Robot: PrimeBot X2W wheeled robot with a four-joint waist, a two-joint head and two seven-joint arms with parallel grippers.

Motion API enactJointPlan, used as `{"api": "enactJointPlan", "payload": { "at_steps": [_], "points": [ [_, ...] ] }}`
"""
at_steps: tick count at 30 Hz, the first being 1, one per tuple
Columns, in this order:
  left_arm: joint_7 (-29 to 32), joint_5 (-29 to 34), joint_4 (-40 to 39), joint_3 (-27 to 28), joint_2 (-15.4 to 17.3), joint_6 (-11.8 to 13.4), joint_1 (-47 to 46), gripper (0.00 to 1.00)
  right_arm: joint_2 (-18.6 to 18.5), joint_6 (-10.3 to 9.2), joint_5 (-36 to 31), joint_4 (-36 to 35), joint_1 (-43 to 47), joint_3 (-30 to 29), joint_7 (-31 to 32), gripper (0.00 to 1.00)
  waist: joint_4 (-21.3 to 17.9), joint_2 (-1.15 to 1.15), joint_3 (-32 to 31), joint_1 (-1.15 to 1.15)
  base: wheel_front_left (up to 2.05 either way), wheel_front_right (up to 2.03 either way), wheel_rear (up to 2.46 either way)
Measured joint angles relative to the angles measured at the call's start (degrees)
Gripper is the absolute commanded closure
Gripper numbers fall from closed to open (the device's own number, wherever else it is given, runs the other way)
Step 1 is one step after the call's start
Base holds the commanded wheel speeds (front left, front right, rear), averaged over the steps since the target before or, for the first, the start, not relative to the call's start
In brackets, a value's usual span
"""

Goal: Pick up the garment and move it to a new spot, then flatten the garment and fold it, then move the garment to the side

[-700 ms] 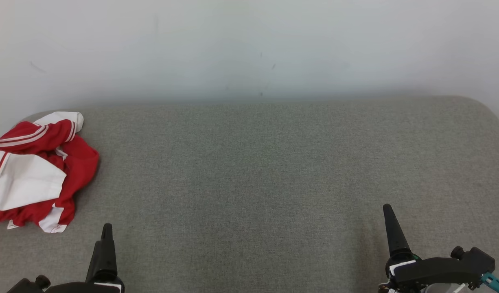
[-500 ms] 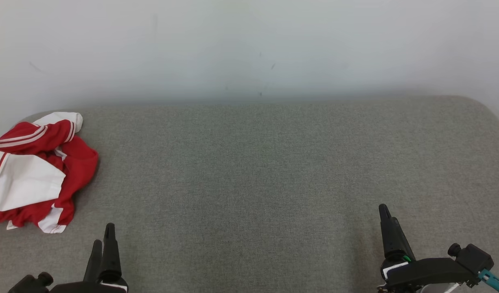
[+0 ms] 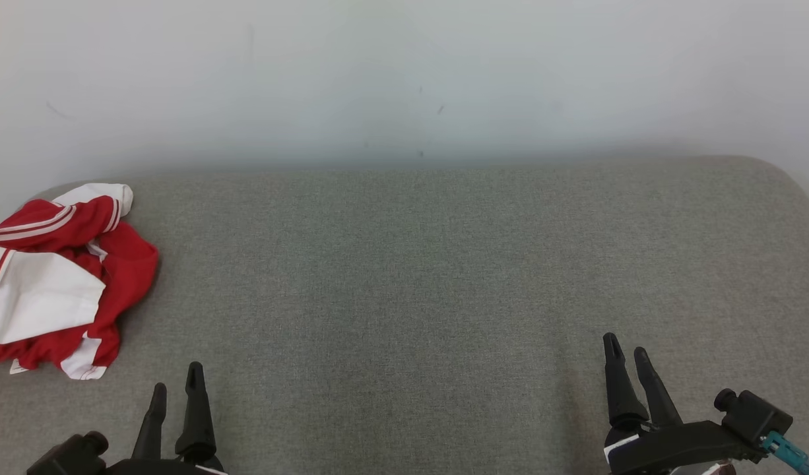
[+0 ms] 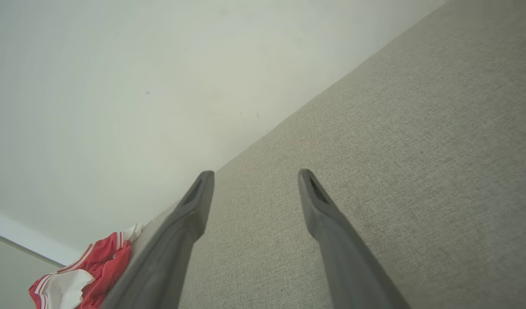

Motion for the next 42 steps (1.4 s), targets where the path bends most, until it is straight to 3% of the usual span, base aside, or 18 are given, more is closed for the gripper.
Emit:
{"api": "enactJointPlan", "payload": {
  "at_steps": [15,42],
  "points": [
    [-2.4,10.2,-0.8,-1.8,1.1,0.2,0.2,0.0,0.0,0.0,-12.4,-0.5,0.3,0.3,-2.5,0.0,-0.1,0.0,-0.1,0.0,0.0,0.0,0.0],
    [-6.2,25.1,-1.6,-2.4,1.6,0.8,0.9,0.0,0.1,0.0,-28.9,-1.9,1.1,0.6,-6.3,0.0,-0.1,0.0,0.3,0.0,0.0,0.0,0.0]
  ]
}}
